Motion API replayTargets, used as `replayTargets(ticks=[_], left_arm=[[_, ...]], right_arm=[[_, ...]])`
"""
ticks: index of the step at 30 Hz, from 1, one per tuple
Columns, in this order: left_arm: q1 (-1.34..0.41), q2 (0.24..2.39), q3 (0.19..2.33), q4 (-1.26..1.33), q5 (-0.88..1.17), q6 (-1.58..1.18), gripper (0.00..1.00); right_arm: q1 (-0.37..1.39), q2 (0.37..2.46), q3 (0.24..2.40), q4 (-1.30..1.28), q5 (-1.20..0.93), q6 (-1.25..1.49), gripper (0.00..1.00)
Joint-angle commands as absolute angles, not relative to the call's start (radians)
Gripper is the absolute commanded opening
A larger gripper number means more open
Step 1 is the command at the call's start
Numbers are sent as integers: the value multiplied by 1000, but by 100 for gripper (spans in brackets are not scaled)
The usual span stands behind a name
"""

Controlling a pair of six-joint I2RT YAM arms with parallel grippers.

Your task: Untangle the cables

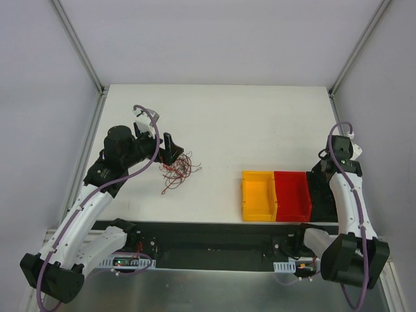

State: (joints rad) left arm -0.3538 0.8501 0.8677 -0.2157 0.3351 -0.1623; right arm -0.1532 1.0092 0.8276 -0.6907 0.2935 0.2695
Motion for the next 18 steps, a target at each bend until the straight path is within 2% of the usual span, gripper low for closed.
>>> replayTargets(ticks=[1, 8, 12, 18], left_arm=[[-356, 844, 867, -190, 345, -144, 99], [-356, 859, 865, -190, 340, -144, 99], [-356, 867, 867, -190, 361, -147, 99], [-356, 865, 873, -195, 368, -150, 99]], right_arm=[[-187, 1075, 812, -606, 229, 314, 3], [-235, 1141, 765, -545, 316, 304, 8], [-235, 1160, 790, -535, 278, 273, 30], [-235, 1062, 792, -540, 252, 204, 51]])
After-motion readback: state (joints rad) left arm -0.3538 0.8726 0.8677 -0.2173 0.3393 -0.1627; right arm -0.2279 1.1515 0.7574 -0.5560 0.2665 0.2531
